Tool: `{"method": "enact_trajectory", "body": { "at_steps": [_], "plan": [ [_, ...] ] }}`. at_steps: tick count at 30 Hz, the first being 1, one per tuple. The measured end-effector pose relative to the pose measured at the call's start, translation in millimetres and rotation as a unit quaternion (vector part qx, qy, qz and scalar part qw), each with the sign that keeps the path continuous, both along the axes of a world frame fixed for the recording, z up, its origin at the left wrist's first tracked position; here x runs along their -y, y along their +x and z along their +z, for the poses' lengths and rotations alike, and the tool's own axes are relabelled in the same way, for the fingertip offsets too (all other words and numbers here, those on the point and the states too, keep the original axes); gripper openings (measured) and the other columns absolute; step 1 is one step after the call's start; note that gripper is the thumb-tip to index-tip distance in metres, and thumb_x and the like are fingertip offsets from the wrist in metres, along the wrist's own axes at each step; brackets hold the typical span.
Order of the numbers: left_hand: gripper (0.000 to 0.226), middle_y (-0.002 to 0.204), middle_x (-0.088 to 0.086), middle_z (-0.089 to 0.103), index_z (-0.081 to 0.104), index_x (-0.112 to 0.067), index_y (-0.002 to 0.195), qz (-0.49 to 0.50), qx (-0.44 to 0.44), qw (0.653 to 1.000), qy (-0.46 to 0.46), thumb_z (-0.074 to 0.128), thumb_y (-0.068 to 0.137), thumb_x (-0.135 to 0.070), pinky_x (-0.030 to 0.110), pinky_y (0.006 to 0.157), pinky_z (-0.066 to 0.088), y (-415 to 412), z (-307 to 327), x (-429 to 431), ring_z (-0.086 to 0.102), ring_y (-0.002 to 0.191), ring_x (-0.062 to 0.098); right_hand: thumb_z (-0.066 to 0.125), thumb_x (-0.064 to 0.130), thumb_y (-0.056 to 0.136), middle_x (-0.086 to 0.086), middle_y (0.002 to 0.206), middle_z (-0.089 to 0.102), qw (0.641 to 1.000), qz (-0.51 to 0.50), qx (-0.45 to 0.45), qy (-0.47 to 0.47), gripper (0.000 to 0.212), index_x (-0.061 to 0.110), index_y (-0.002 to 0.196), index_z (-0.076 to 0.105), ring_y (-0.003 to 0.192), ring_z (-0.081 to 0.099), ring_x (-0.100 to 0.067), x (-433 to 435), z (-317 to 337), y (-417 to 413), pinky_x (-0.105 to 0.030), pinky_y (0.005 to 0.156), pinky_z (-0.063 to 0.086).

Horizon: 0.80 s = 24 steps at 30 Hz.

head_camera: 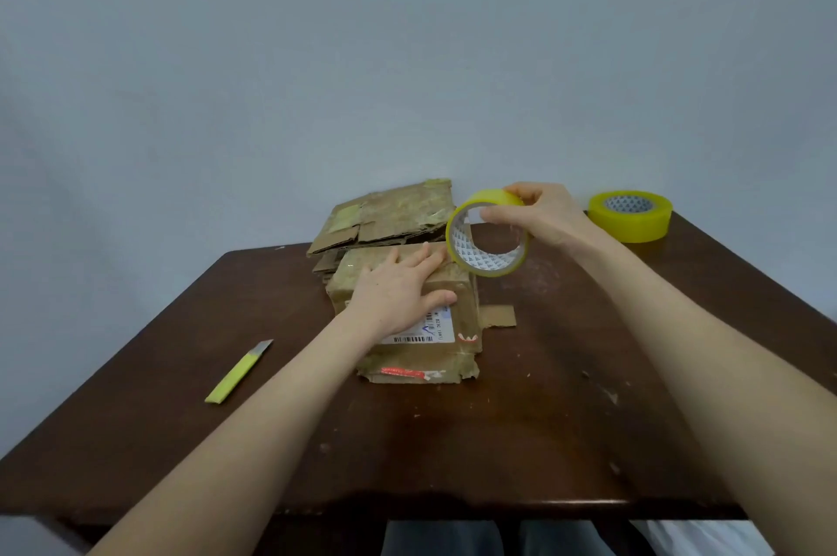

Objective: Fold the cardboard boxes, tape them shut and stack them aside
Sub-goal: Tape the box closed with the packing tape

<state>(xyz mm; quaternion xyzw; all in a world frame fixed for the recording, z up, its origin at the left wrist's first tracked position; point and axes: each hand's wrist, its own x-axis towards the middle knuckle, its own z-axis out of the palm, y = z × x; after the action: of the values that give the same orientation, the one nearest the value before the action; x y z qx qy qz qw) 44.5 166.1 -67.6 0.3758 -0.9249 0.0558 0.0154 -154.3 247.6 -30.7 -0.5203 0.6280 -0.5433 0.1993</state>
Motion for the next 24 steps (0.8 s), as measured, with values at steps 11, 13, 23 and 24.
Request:
{"method": "enact_trajectory", "body": {
  "at_steps": [11,13,23,24],
  "plan": [
    [0.069,0.16,-0.007,0.007,0.006,-0.042,0.149,0.02,0.008,1.0,0.011,0.025,0.088,-0.07,0.058,0.111,0.025,6,3,2,0.012,0.146,0.03,0.079,0.033,0.075,0.002,0.087,0.07,0.992,0.016,-0.062,0.107,0.03,0.017,0.098,0.069,0.076,0.063,-0.008,-28,-24,-37,-0.018,0.063,0.045],
    [0.072,0.159,-0.001,0.015,0.011,-0.042,0.149,0.031,-0.001,0.999,0.004,0.019,0.085,-0.075,0.058,0.111,0.025,-5,7,-4,0.017,0.145,0.031,0.081,0.034,0.072,0.002,0.089,0.067,0.992,0.007,-0.073,0.106,0.036,0.017,0.1,0.066,0.077,0.062,-0.009,-22,-31,-36,-0.021,0.064,0.047],
    [0.055,0.159,-0.011,0.012,0.015,-0.042,0.149,-0.035,-0.038,0.999,-0.009,0.022,0.097,-0.058,0.06,0.11,0.023,-25,0,-15,0.018,0.145,0.023,0.08,0.033,0.074,0.005,0.079,0.067,0.995,0.023,-0.019,0.095,0.031,0.021,0.099,0.066,0.062,0.06,0.001,-5,-57,-23,-0.014,0.058,0.044],
    [0.054,0.159,-0.012,0.013,0.018,-0.042,0.148,-0.032,-0.043,0.999,-0.009,0.023,0.097,-0.058,0.06,0.109,0.023,-26,-1,-15,0.019,0.144,0.023,0.079,0.031,0.076,0.005,0.075,0.066,0.995,0.024,-0.005,0.092,0.028,0.02,0.098,0.066,0.056,0.058,0.004,-6,-58,-23,-0.01,0.053,0.042]
  ]
}}
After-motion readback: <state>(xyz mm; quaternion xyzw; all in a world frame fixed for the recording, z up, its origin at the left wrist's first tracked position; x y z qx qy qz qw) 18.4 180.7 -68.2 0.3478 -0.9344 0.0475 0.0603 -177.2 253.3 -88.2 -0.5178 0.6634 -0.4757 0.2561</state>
